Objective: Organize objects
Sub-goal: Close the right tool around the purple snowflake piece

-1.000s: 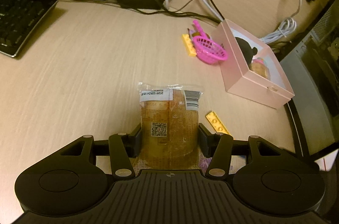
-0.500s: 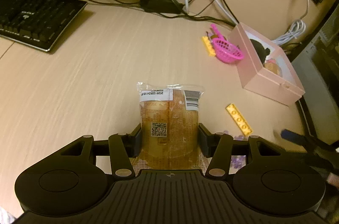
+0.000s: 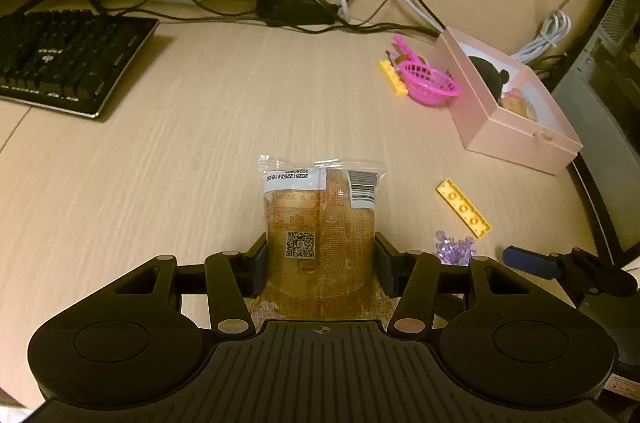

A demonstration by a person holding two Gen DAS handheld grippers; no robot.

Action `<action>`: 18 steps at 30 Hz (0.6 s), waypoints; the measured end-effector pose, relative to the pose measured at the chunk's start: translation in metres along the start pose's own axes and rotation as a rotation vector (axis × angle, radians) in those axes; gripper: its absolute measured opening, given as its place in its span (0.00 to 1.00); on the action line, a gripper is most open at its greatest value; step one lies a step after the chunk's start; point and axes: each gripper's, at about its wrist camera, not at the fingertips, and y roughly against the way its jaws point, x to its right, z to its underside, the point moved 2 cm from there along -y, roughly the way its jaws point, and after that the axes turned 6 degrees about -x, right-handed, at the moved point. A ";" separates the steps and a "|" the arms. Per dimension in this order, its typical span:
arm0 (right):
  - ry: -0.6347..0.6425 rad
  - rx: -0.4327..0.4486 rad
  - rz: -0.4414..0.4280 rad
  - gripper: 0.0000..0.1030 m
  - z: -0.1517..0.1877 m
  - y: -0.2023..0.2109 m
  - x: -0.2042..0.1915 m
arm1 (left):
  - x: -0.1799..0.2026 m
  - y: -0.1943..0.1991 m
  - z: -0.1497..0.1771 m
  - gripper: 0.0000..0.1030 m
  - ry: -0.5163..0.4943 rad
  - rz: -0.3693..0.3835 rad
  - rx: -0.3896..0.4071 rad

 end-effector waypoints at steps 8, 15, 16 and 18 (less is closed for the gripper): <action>0.015 -0.026 0.044 0.88 0.012 -0.003 0.010 | 0.001 0.000 -0.001 0.55 -0.038 -0.029 0.003; -0.050 -0.036 0.044 0.93 0.017 0.000 0.035 | 0.003 -0.005 -0.003 0.55 -0.040 -0.018 -0.013; -0.060 -0.037 0.034 0.95 0.017 0.000 0.035 | 0.003 -0.006 -0.003 0.55 -0.041 -0.019 -0.014; -0.068 -0.035 0.019 0.96 0.017 -0.001 0.033 | 0.004 -0.007 -0.003 0.55 -0.044 -0.019 -0.016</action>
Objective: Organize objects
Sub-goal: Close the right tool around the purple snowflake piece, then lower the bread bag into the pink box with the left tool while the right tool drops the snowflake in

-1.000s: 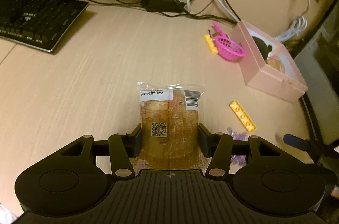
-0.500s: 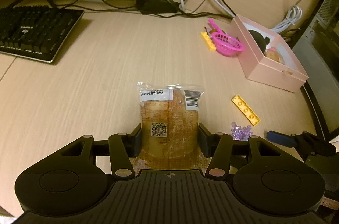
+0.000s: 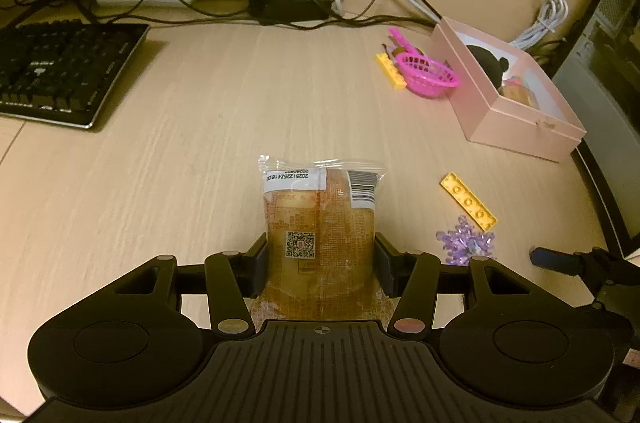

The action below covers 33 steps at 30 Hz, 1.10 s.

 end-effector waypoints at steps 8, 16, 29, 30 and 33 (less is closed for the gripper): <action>0.064 0.031 0.006 0.96 -0.005 -0.010 -0.025 | -0.003 -0.002 0.001 0.55 0.008 -0.008 -0.011; 0.105 0.039 -0.009 0.61 -0.014 -0.010 -0.035 | -0.005 -0.004 -0.001 0.55 0.021 -0.002 -0.015; 0.094 0.068 0.038 0.61 -0.019 0.018 -0.020 | 0.028 -0.014 -0.002 0.55 -0.058 0.063 -0.039; 0.085 0.073 0.041 0.61 -0.019 0.024 -0.015 | 0.032 -0.013 -0.002 0.55 -0.075 0.072 -0.040; 0.044 0.097 0.057 0.61 -0.015 0.051 0.006 | 0.052 -0.009 -0.008 0.55 -0.122 0.109 -0.043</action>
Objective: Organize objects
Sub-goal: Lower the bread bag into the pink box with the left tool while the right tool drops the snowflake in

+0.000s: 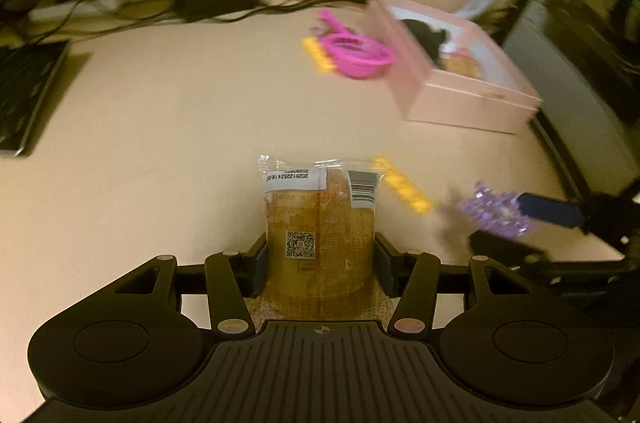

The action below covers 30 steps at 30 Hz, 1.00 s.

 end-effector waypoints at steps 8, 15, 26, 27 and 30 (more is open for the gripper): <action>-0.144 0.058 0.115 0.61 0.015 0.046 0.065 | 0.092 -0.003 -0.093 0.55 -0.150 0.173 0.138; -0.242 0.060 0.153 0.61 0.028 0.045 0.099 | 0.155 -0.063 -0.180 0.55 -0.245 0.202 0.229; -0.260 0.069 0.136 0.61 0.014 0.031 0.129 | 0.104 -0.072 -0.184 0.55 -0.033 0.233 0.303; -0.262 0.076 0.133 0.61 0.008 0.029 0.132 | 0.091 -0.063 -0.177 0.55 -0.018 0.228 0.307; -0.248 0.128 0.127 0.60 -0.019 0.023 0.138 | 0.069 -0.047 -0.146 0.55 0.005 0.192 0.286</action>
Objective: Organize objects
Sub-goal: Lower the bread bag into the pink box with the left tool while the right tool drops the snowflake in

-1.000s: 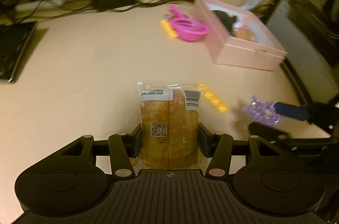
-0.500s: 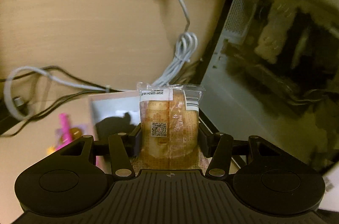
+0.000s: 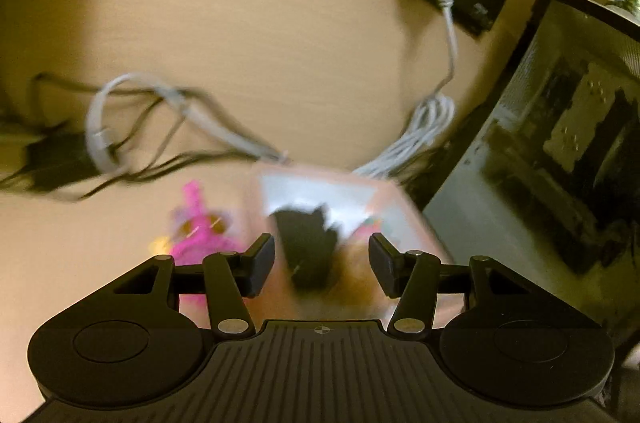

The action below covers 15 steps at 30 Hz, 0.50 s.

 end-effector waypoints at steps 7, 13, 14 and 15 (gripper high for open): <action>0.002 0.102 0.054 0.61 -0.076 -0.055 0.003 | -0.041 0.043 0.070 0.55 0.115 -0.068 -0.117; -0.110 0.008 0.026 0.69 -0.086 -0.100 0.010 | -0.074 0.082 0.100 0.55 0.182 -0.139 -0.134; -0.118 0.015 0.003 0.71 -0.082 -0.098 0.008 | -0.079 0.087 0.103 0.55 0.197 -0.149 -0.131; -0.117 0.021 -0.025 0.71 -0.079 -0.096 0.004 | -0.083 0.093 0.107 0.55 0.211 -0.157 -0.130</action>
